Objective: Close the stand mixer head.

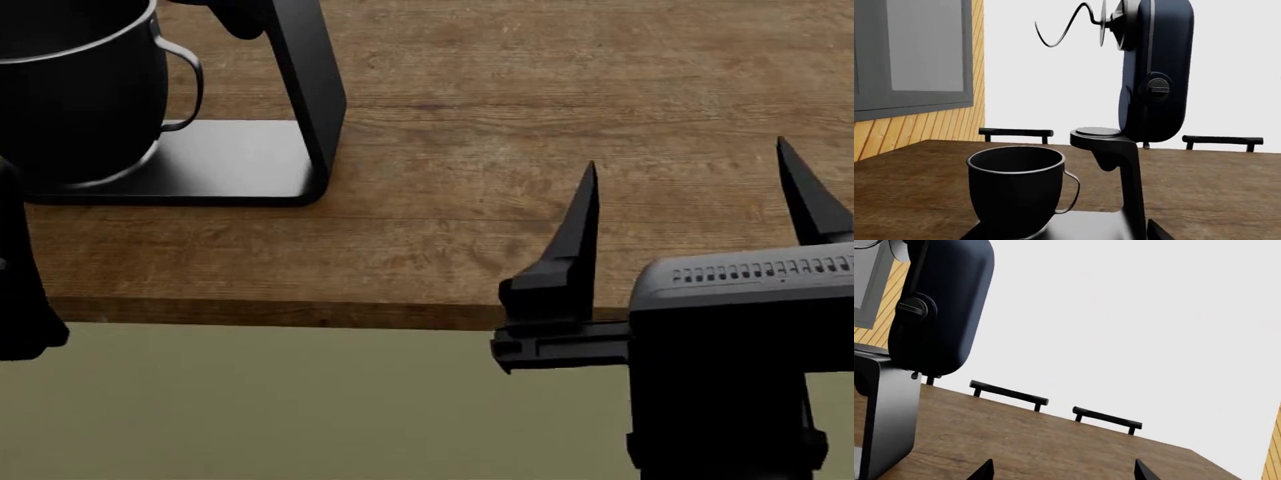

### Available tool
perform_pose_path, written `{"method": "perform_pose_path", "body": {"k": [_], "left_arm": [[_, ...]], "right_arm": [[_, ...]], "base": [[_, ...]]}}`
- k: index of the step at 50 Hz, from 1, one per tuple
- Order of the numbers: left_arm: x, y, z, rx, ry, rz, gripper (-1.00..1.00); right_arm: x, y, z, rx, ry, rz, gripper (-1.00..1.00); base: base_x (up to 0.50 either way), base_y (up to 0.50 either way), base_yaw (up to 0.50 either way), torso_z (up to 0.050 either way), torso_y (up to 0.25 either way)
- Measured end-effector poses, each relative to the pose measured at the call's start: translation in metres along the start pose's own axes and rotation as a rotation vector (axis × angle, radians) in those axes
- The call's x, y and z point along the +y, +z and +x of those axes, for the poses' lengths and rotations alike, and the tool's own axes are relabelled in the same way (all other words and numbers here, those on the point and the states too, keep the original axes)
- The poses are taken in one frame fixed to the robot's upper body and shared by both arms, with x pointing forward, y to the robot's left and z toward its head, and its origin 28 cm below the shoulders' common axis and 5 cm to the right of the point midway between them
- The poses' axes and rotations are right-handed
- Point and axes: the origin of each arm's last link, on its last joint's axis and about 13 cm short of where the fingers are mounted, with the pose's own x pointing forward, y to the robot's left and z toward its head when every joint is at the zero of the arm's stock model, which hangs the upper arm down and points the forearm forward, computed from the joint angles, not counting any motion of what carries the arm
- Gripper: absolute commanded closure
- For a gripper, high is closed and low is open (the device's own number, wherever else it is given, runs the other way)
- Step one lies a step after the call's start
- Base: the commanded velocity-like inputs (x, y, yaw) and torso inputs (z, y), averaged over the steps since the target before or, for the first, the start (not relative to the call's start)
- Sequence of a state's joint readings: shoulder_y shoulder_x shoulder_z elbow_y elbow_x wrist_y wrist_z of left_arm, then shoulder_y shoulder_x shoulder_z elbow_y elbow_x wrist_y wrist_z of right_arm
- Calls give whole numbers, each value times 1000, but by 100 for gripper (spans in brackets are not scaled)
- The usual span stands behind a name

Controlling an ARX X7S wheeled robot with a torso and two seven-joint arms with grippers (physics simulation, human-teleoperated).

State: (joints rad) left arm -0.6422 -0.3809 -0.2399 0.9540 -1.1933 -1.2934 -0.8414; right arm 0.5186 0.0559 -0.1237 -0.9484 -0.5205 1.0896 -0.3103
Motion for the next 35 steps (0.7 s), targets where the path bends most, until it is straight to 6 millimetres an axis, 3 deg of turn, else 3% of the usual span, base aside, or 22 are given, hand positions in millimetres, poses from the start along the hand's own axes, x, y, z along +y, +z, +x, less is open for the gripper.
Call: {"method": "perform_pose_path", "body": {"k": [16,35], "left_arm": [[5,14,-13,-39,0,91,-100],[7,25,-22,-69,1,120,-100]], "right_arm": [[-11,18,-3,-58,-40,18,-100],[-11,21,-5,-68,-32,18,-100]], "base": [[123,0,0,0,0],[304,0,0,0,0]]}}
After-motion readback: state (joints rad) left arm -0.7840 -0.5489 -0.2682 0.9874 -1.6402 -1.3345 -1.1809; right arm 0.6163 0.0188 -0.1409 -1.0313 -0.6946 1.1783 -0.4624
